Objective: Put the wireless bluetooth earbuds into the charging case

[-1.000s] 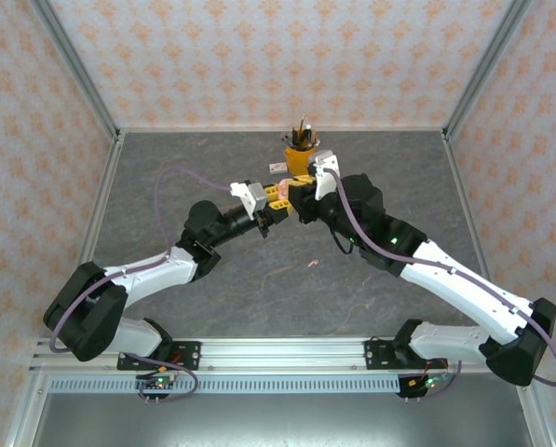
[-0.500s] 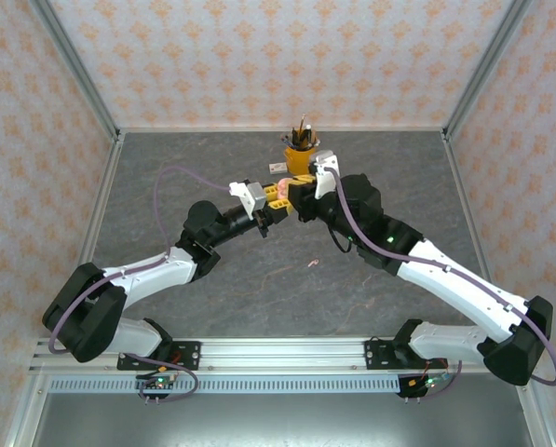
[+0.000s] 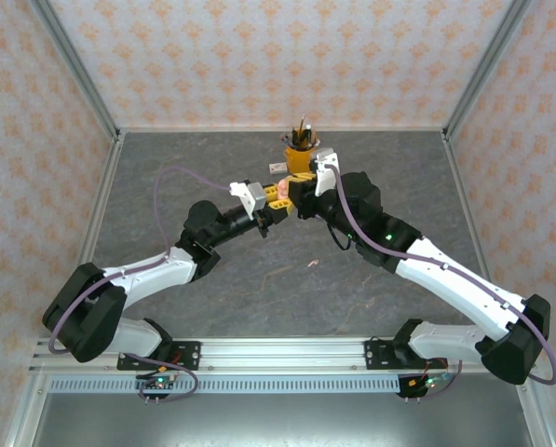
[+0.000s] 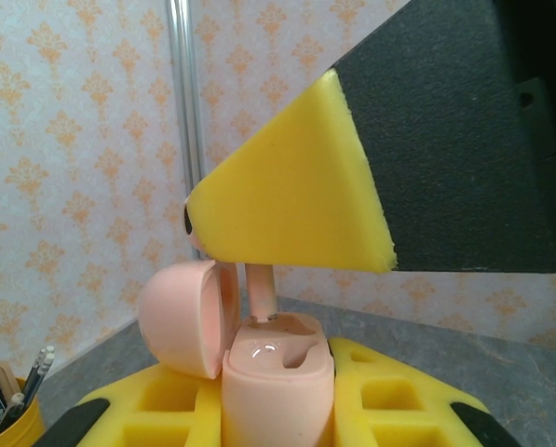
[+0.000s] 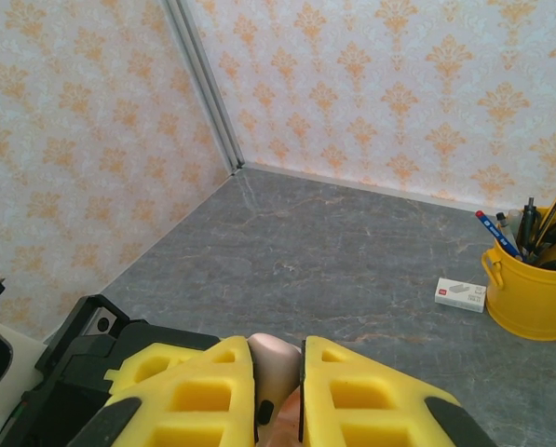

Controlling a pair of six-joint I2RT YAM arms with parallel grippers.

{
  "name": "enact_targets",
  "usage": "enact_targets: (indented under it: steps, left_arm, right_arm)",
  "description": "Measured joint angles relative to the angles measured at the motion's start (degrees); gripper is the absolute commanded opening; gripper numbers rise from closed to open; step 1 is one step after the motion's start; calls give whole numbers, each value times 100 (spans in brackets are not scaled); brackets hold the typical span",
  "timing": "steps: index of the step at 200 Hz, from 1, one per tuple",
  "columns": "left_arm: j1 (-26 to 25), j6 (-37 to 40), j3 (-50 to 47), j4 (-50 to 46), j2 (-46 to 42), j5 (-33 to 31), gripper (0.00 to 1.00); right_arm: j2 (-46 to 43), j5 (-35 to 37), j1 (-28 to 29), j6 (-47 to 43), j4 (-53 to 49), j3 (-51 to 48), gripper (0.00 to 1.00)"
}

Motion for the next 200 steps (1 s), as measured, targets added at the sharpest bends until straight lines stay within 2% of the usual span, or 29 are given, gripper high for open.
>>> enact_targets:
  steps: [200]
  left_arm:
    - [0,4,0,-136,-44,-131,0]
  right_arm:
    - [-15,-461,-9,-83,-256,-90,14]
